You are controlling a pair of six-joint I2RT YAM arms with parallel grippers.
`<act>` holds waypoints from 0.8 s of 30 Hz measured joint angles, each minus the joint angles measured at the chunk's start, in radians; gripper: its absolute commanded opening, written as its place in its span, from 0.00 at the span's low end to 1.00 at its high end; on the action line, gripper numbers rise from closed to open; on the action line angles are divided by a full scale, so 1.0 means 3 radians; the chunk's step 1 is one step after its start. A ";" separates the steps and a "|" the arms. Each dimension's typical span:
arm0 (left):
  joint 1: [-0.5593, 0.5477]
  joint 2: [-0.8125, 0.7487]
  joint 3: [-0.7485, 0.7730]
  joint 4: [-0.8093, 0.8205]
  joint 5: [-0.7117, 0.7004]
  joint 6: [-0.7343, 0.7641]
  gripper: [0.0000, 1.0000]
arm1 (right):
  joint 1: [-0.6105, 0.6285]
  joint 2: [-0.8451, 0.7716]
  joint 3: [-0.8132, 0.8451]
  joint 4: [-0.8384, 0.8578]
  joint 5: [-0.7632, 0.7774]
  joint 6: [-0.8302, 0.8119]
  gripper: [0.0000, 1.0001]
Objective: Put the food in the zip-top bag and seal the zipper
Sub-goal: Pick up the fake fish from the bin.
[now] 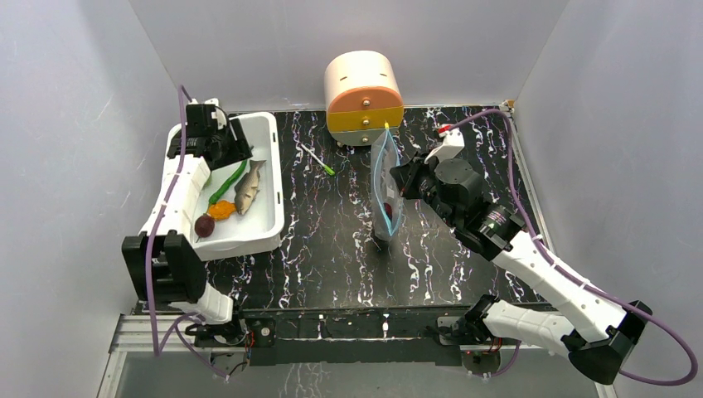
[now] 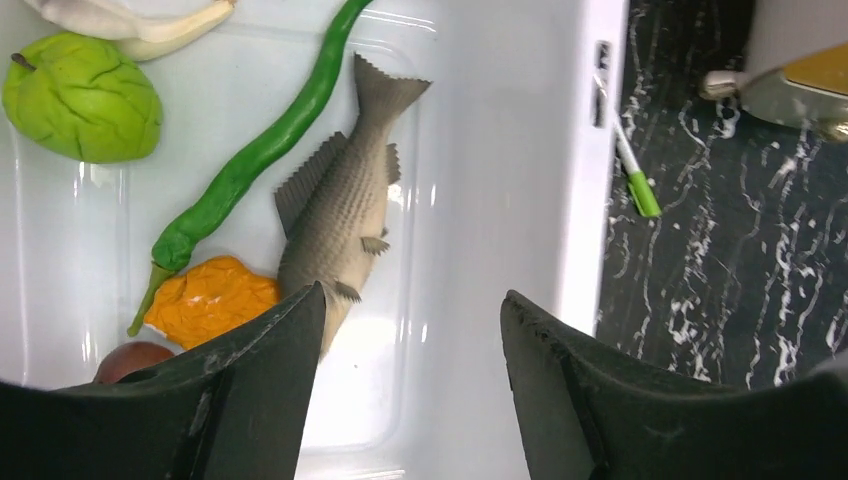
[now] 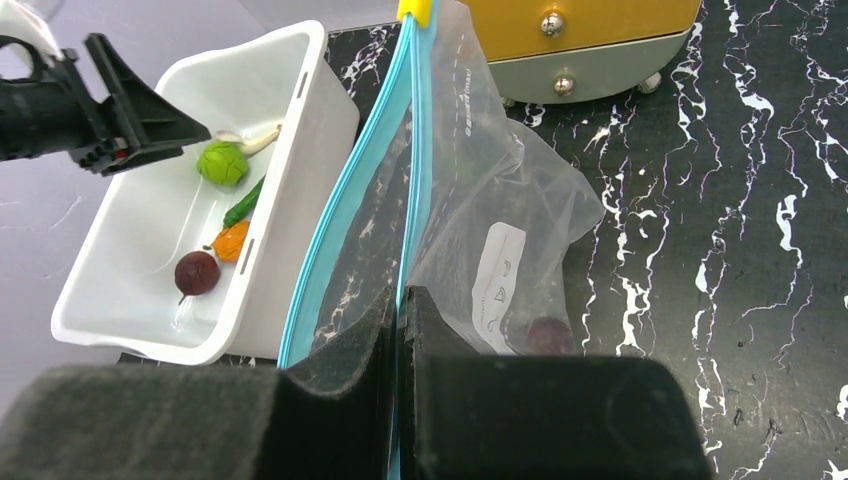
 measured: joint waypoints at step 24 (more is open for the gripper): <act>0.0271 0.1797 0.0322 0.0422 0.0347 0.0398 0.56 | 0.0000 0.0210 0.0009 -0.0025 -0.0071 0.0051 0.00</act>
